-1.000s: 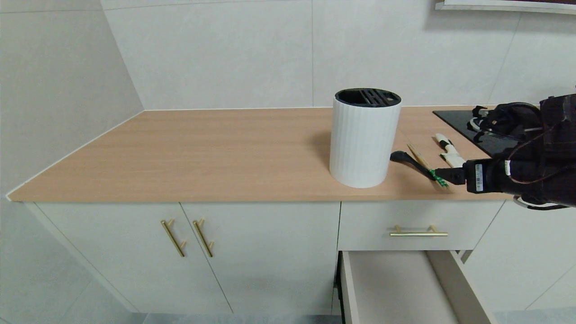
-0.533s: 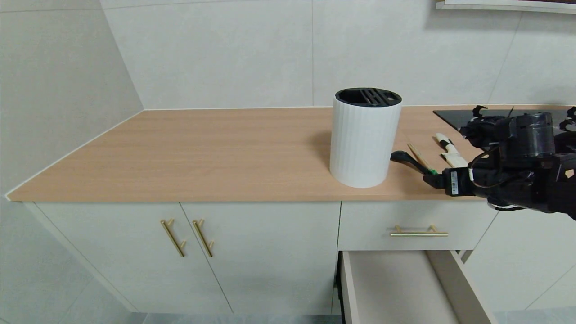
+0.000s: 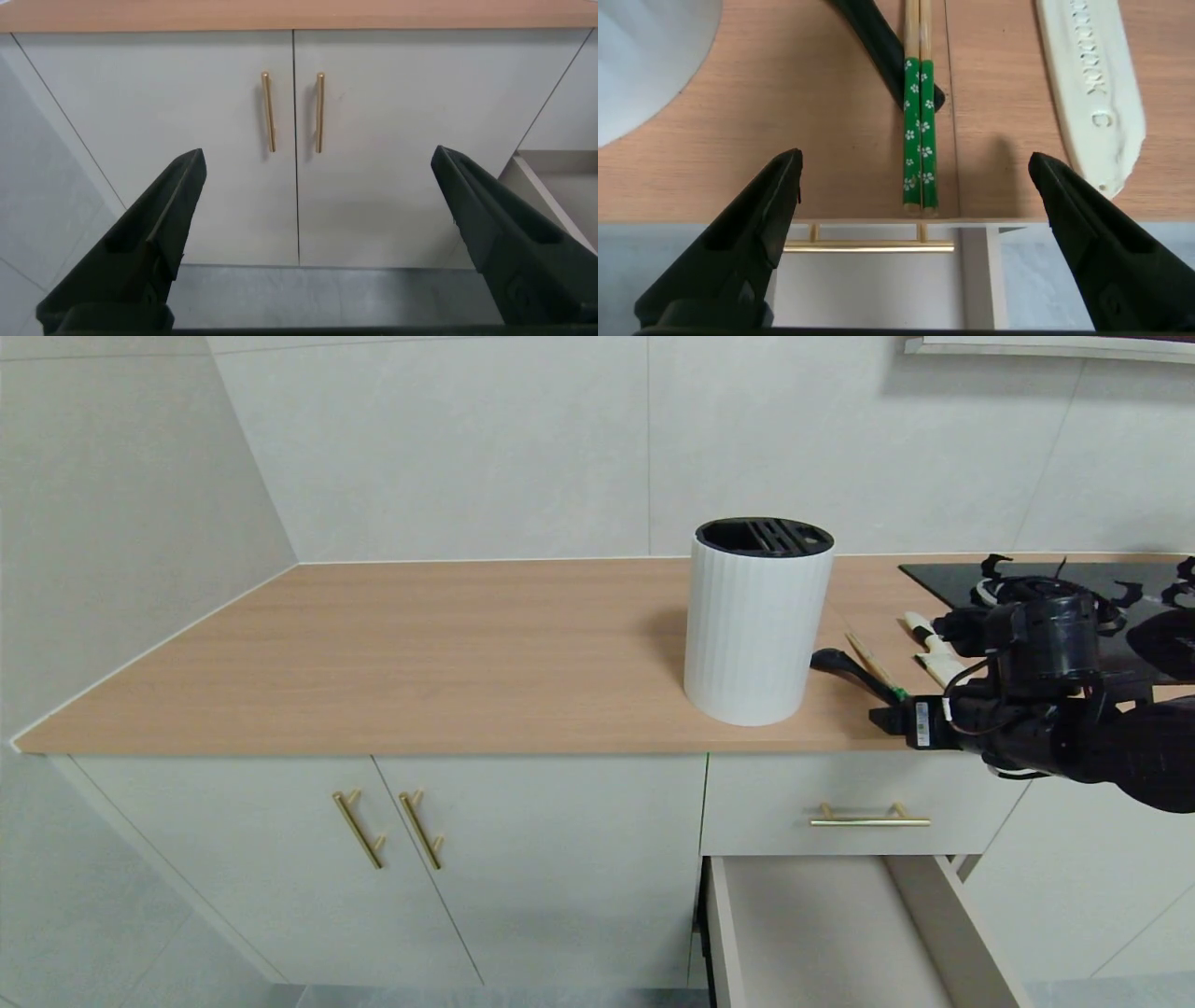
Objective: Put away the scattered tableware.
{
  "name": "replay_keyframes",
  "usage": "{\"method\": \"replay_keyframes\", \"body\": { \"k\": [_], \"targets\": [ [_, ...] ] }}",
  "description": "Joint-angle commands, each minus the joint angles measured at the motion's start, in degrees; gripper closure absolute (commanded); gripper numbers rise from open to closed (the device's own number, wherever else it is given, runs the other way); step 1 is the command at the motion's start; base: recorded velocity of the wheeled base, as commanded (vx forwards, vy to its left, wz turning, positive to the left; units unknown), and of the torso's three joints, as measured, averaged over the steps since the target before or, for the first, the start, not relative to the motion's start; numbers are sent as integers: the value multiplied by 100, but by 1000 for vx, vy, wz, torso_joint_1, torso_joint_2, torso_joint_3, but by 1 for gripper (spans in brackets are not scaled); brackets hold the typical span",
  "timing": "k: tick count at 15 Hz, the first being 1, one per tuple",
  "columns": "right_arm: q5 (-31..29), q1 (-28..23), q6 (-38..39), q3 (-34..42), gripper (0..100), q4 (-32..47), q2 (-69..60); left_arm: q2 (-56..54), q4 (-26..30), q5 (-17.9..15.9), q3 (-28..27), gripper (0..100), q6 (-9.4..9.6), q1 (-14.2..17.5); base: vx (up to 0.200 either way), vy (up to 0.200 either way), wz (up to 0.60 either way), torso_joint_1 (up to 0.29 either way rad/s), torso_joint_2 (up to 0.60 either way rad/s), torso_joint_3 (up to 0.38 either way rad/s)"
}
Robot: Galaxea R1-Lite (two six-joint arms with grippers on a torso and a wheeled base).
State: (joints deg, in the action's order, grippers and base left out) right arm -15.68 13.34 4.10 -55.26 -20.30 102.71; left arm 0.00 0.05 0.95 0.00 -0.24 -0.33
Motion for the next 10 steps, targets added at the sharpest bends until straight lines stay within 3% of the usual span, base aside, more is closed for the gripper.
{"method": "replay_keyframes", "body": {
  "k": [1,3,4,10],
  "targets": [
    [3,2,12,-2,0,-9,30,9,-5,2,0,0,-2,-2,0,0,0,0,0,0],
    [21,2,12,-2,0,-9,30,9,-5,2,0,0,-2,-2,0,0,0,0,0,0],
    [38,2,12,-2,100,-1,30,9,-5,2,0,0,-2,-2,0,0,0,0,0,0],
    [21,2,12,-11,100,-1,4,9,-5,2,0,0,-2,-2,0,0,0,0,0,0]
  ]
}}
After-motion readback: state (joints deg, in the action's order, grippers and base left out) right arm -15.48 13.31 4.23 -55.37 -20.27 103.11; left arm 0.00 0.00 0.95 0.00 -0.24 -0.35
